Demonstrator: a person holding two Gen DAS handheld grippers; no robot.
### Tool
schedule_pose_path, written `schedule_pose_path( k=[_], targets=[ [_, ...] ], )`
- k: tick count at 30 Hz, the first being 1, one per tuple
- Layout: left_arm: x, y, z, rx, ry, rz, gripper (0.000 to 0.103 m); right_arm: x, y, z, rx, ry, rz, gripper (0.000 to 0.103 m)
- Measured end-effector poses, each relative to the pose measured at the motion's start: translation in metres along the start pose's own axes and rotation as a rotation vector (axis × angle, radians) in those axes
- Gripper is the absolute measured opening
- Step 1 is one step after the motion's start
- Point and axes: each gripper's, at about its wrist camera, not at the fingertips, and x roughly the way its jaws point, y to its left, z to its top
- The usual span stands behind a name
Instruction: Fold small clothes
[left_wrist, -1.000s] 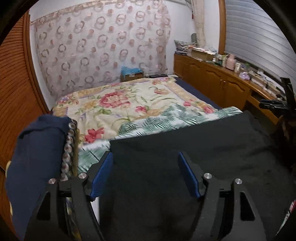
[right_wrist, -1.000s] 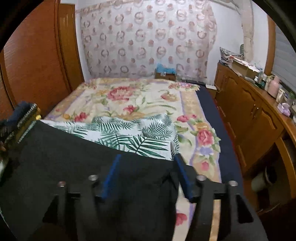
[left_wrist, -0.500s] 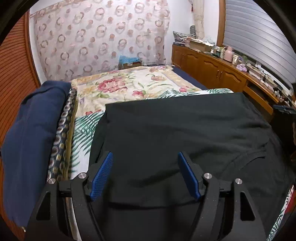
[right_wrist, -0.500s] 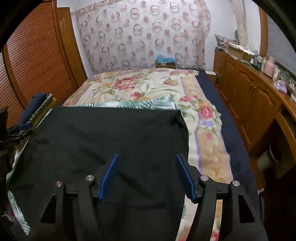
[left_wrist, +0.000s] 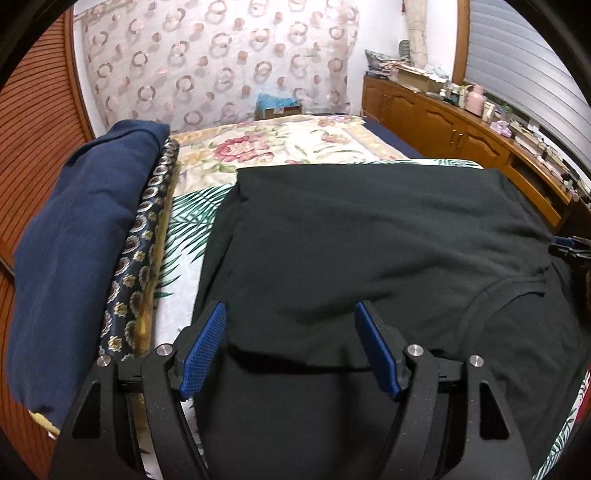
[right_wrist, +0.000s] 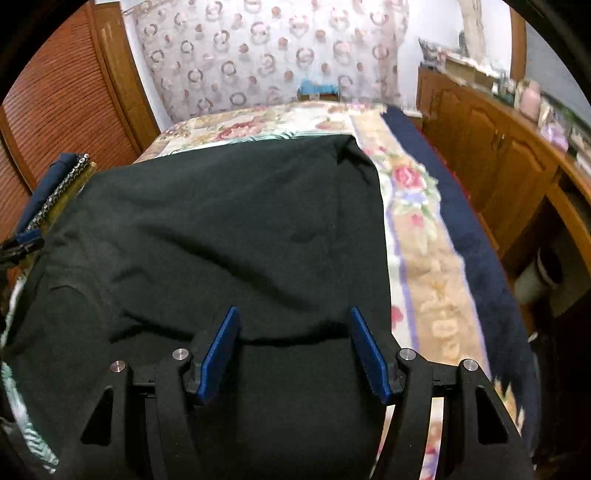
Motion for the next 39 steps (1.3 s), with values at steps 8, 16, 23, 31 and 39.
schedule_pose_path(
  k=[8, 16, 23, 31, 39],
  targets=[
    [0.005, 0.005, -0.007, -0.028, 0.018, 0.01, 0.073, 0.006, 0.005, -0.005, -0.036, -0.015, -0.023, 0.063],
    [0.011, 0.006, -0.015, -0.053, 0.035, -0.01, 0.045, -0.003, 0.01, -0.01, -0.03, -0.02, -0.036, 0.058],
    [0.014, 0.014, -0.019, -0.082, 0.047, -0.007, 0.04, -0.004, 0.006, -0.008, -0.024, -0.002, -0.063, 0.037],
    [0.015, 0.017, -0.018, -0.075, 0.046, 0.003, 0.033, -0.004, 0.01, -0.007, -0.058, 0.009, -0.033, 0.014],
    [-0.006, 0.005, -0.014, -0.015, -0.026, -0.04, 0.008, -0.012, 0.011, -0.002, -0.081, -0.03, -0.001, 0.009]
  ],
)
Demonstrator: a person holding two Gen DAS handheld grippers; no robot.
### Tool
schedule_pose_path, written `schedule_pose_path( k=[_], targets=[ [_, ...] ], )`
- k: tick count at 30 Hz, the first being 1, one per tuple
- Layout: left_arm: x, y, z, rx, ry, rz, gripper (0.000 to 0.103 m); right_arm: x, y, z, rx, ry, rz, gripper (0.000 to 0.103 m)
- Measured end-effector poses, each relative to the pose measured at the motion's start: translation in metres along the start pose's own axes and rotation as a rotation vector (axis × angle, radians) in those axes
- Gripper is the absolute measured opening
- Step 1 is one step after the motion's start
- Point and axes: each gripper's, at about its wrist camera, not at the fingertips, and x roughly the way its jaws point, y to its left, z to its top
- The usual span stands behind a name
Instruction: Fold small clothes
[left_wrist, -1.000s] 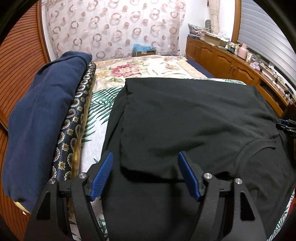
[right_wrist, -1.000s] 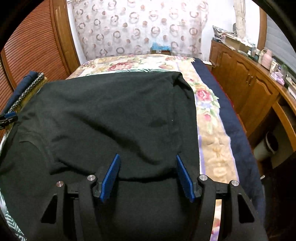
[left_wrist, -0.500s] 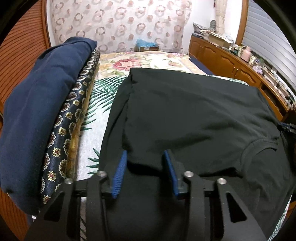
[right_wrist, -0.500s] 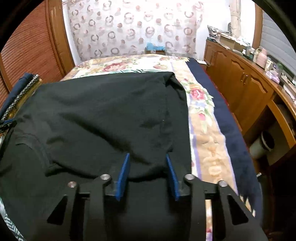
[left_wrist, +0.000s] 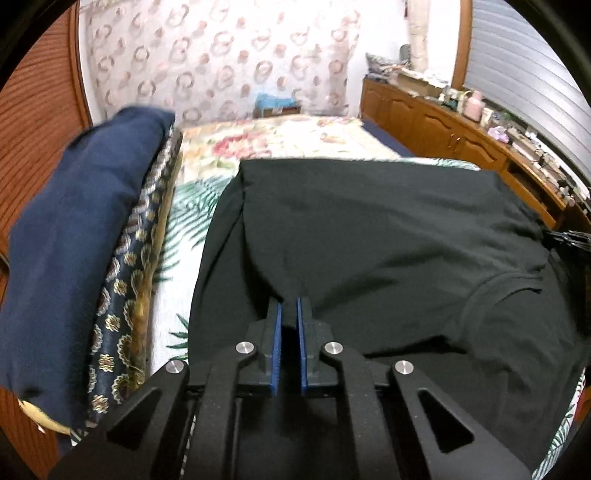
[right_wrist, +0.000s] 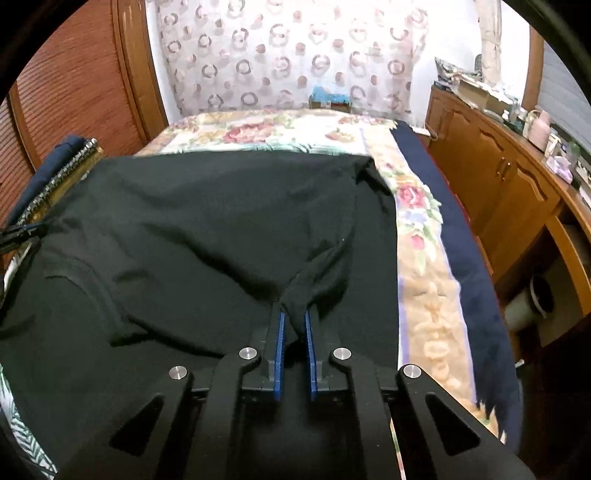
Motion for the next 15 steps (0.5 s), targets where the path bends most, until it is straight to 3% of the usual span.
schedule_pose_path(
  k=[7, 15],
  targets=[
    [-0.042, -0.004, 0.006, 0.014, -0.119, -0.001, 0.007, -0.03, -0.008, 0.002, 0.015, -0.088, 0.003, 0.009],
    [-0.079, 0.0, 0.001, 0.006, -0.186, 0.002, 0.007, -0.063, -0.009, -0.022, 0.031, -0.145, 0.021, 0.009]
  ],
)
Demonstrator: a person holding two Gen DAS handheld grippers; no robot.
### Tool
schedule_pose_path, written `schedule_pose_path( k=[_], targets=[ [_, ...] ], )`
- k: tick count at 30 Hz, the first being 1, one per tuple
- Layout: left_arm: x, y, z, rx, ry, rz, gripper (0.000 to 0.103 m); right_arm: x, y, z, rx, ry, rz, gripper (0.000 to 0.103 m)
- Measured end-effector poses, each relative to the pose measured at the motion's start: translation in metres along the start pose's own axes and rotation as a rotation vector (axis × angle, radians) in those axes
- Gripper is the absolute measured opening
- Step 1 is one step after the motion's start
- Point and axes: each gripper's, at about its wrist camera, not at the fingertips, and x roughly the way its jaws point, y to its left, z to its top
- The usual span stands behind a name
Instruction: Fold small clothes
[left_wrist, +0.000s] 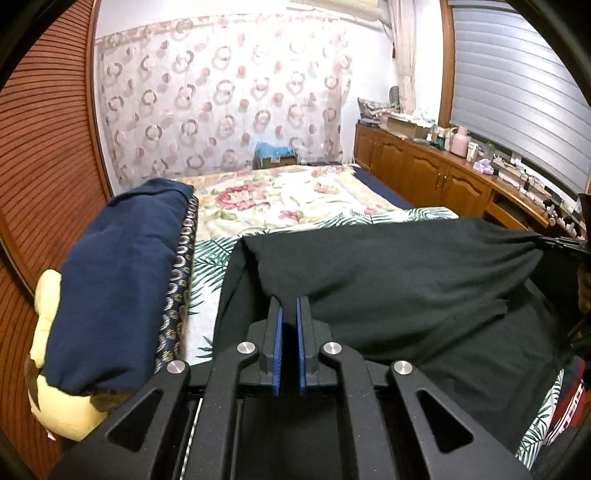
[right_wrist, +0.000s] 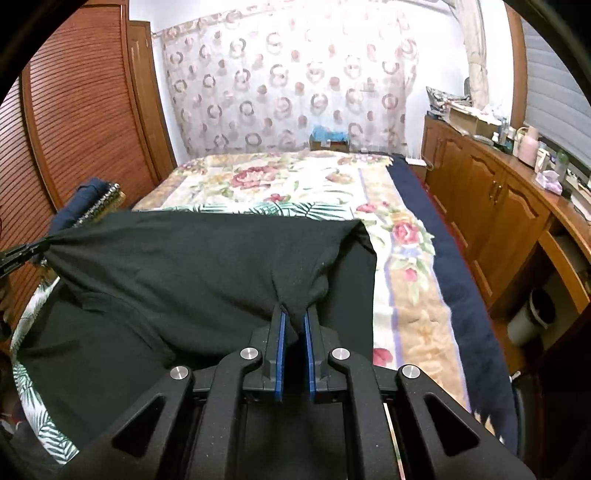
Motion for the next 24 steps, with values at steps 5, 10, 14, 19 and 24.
schedule_pose_path(
  k=[5, 10, 14, 19, 24],
  targets=[
    [-0.026, 0.0, -0.008, -0.01, -0.033, 0.011, 0.007, -0.022, 0.003, -0.014, -0.007, -0.028, 0.007, 0.009],
    [-0.047, -0.004, -0.024, -0.013, -0.047, 0.014, 0.007, -0.044, 0.007, -0.03, -0.03, -0.032, 0.011, 0.009],
    [-0.064, -0.005, -0.036, -0.021, -0.057, 0.021, 0.007, -0.058, 0.009, -0.044, -0.05, -0.032, 0.008, 0.009],
    [-0.081, -0.007, -0.049, -0.049, -0.068, 0.017, 0.007, -0.078, 0.01, -0.05, -0.06, -0.028, 0.01, 0.009],
    [-0.073, -0.005, -0.074, -0.061, -0.004, 0.022, 0.007, -0.064, 0.007, -0.068, -0.055, 0.035, 0.018, 0.009]
  ],
)
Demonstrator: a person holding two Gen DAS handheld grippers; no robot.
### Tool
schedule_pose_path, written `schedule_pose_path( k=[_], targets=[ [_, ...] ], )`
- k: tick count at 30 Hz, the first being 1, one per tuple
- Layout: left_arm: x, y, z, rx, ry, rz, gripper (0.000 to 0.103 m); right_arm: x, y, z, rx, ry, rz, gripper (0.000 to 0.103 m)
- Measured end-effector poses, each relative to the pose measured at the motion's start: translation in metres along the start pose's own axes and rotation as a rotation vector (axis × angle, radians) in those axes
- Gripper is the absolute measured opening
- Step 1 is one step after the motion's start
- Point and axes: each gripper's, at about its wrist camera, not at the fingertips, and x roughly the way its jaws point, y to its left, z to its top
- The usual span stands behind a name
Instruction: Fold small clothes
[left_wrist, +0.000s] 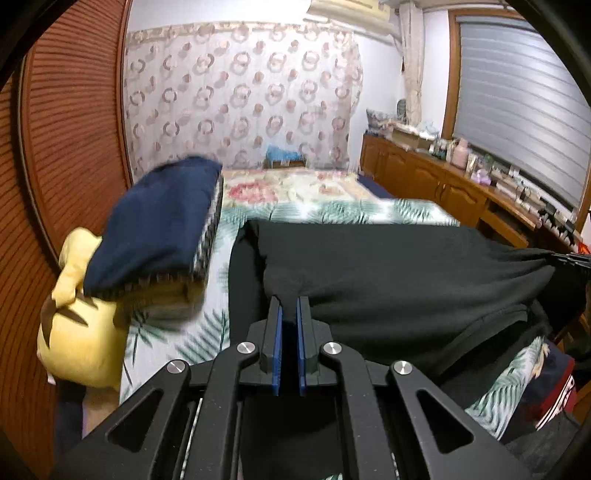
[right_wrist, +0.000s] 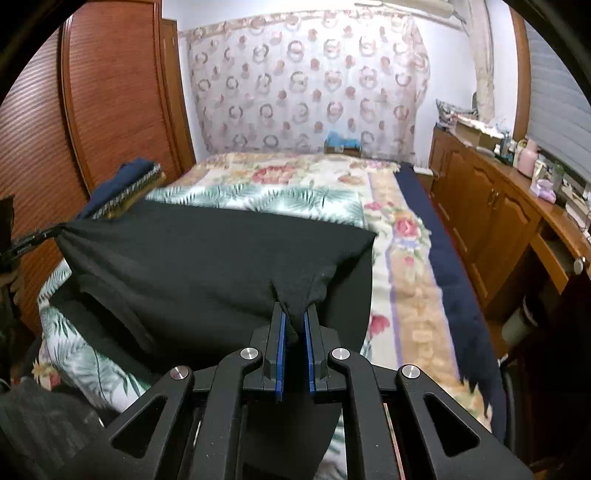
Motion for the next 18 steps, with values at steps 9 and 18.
schedule_pose_path(
  k=[9, 18],
  targets=[
    [0.012, 0.003, -0.033, -0.013, 0.098, 0.009, 0.013, 0.031, -0.011, -0.007, 0.021, 0.059, 0.001, 0.009],
    [0.01, 0.003, -0.038, -0.02, 0.094, 0.031, 0.061, 0.014, 0.006, 0.004, -0.044, -0.009, -0.096, 0.052]
  ],
)
